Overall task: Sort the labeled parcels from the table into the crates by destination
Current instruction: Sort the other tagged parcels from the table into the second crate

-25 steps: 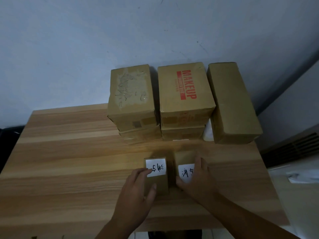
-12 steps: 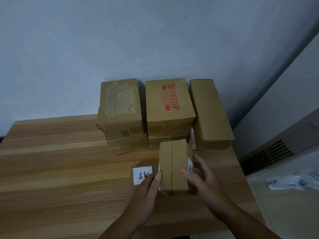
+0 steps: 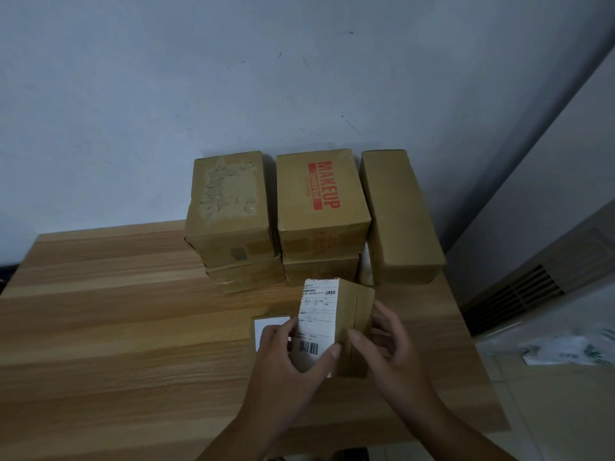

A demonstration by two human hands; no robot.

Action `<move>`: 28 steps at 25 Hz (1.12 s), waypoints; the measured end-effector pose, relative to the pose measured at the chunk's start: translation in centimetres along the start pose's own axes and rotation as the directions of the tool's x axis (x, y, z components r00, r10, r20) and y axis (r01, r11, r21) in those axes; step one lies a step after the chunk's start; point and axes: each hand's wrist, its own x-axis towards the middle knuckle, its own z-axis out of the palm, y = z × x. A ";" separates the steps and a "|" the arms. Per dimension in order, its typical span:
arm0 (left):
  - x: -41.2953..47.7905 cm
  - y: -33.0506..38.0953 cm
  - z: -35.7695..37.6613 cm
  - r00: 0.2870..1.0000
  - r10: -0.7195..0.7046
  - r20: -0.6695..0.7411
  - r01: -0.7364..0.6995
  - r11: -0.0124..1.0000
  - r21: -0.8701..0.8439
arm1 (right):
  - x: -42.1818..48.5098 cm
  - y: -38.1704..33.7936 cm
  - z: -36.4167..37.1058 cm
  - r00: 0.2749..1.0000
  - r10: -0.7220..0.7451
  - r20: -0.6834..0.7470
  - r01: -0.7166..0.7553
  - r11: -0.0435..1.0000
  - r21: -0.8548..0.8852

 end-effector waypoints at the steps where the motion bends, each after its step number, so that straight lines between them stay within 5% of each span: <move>1: -0.1 0.2 0.2 0.999 0.026 -0.029 -0.024 0.998 0.053 | -0.1 -0.1 0.2 1.000 0.001 -0.002 -0.001 1.000 -0.002; 7: -1.1 -0.3 -0.2 0.982 0.097 -0.163 -0.062 0.976 0.208 | 0.3 -0.2 2.1 0.994 0.026 0.103 -0.019 0.998 -0.064; 14: -5.6 -5.1 -5.5 0.950 0.048 -0.309 -0.054 0.998 -0.011 | 1.5 1.2 6.8 0.953 0.053 0.298 -0.045 0.998 -0.033; 17: -8.7 -7.6 -9.0 0.872 -0.030 -0.489 0.011 0.999 -0.041 | 0.9 0.9 9.9 0.909 0.068 0.412 -0.072 0.997 -0.007; 21: -13.4 -10.8 -13.9 0.775 -0.024 -0.632 0.174 0.969 0.176 | -0.8 0.3 15.4 0.807 0.083 0.584 -0.069 0.997 -0.046; 28: -22.5 -16.2 -20.7 0.605 -0.227 -0.763 0.331 0.943 -0.018 | -6.3 -0.6 27.2 0.631 0.094 0.770 -0.032 0.995 -0.095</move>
